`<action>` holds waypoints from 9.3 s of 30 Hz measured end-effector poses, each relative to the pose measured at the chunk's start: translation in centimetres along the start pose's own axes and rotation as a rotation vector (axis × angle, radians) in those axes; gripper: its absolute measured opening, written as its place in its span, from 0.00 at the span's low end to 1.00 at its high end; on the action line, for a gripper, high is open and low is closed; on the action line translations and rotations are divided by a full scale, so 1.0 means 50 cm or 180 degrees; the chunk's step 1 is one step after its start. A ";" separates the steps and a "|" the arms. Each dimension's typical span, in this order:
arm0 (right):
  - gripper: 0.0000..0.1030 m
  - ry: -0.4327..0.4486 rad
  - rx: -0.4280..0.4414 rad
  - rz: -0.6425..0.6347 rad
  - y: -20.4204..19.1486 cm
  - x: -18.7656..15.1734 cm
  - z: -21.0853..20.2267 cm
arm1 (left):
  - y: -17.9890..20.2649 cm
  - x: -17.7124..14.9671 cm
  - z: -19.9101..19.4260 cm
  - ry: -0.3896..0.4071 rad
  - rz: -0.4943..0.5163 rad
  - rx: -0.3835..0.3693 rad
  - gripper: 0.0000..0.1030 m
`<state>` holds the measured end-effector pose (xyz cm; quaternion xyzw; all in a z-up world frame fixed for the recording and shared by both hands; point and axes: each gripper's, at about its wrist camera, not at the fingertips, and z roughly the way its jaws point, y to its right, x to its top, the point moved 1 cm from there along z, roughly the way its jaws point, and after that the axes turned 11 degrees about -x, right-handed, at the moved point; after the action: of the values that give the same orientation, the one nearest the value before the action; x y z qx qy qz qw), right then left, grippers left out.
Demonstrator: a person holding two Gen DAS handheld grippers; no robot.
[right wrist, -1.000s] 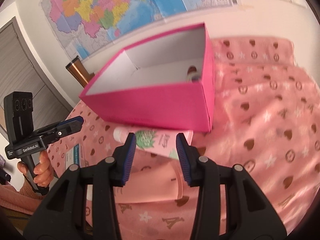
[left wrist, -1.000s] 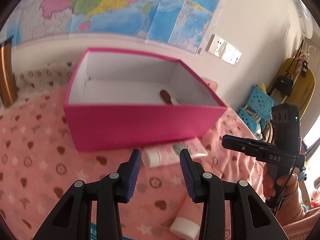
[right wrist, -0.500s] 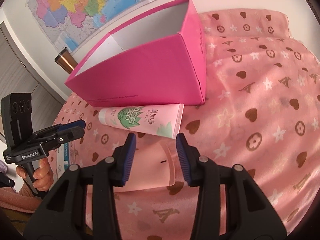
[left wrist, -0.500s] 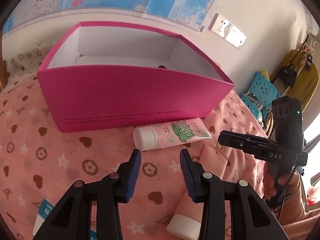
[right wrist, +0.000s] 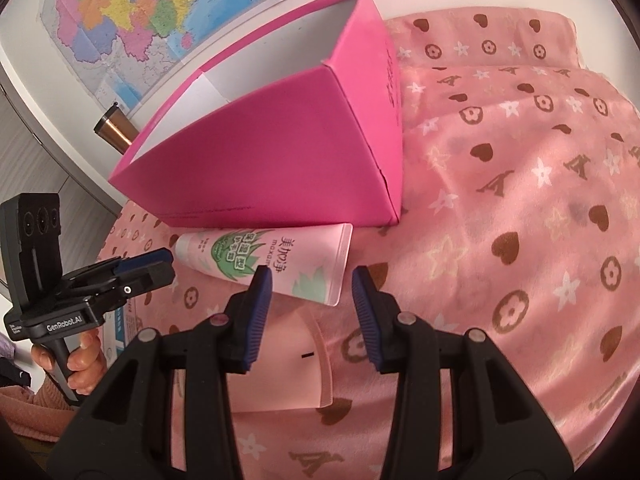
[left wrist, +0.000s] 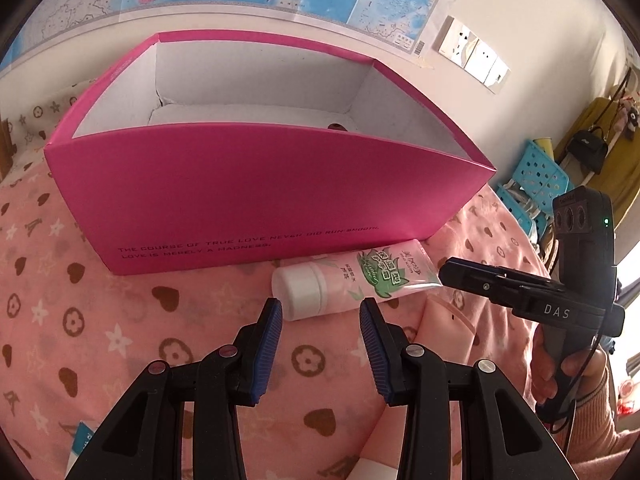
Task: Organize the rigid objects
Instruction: 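Move the right tool toward the pink-and-green cream tube, then close the right gripper on the pink-and-green cream tube and lift, then carry the cream tube over the magenta box and lower it inside, then move the right tool to the pink tube with white cap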
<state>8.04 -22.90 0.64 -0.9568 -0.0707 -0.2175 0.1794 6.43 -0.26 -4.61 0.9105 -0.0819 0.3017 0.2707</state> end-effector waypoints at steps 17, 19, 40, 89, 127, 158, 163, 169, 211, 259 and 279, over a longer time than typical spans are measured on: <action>0.44 -0.0041 0.0006 -0.0032 -0.004 0.016 0.037 | 0.008 0.009 0.010 -0.0041 0.0059 -0.0005 0.40; 0.44 -0.0041 0.0012 -0.0040 -0.005 0.016 0.037 | 0.008 0.009 0.010 -0.0042 0.0064 -0.0002 0.40; 0.44 -0.0046 0.0039 -0.0067 -0.002 0.018 0.035 | 0.017 0.013 0.011 -0.0029 0.0146 0.0024 0.40; 0.42 0.0081 0.0194 -0.0087 -0.032 0.007 -0.021 | 0.040 0.018 -0.053 0.0189 0.0212 -0.0036 0.45; 0.42 0.0606 0.0115 -0.0294 -0.064 0.035 -0.137 | 0.096 0.054 -0.123 0.0533 0.0423 -0.0132 0.45; 0.42 0.0744 0.0077 -0.0340 -0.062 0.067 -0.157 | 0.107 0.077 -0.124 0.0642 0.0492 -0.0136 0.45; 0.42 0.0752 0.0068 -0.0342 -0.060 0.071 -0.158 | 0.109 0.081 -0.122 0.0651 0.0513 -0.0131 0.45; 0.42 0.0772 0.0061 -0.0353 -0.060 0.079 -0.162 | 0.110 0.086 -0.118 0.0656 0.0512 -0.0132 0.45; 0.42 0.0755 -0.0078 -0.0447 -0.053 0.158 -0.124 | 0.075 0.145 -0.055 0.0524 0.0404 -0.0002 0.45; 0.44 0.0655 -0.0234 -0.0403 -0.050 0.177 -0.076 | 0.038 0.178 0.011 0.0345 0.0339 0.0134 0.45; 0.45 0.0832 -0.0038 -0.0312 -0.040 0.118 -0.143 | 0.068 0.091 -0.120 0.0646 0.0564 0.0015 0.47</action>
<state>10.08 -23.40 9.88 -0.9168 -0.0920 -0.3491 0.1706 6.02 0.21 3.62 0.8651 -0.1335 0.4151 0.2477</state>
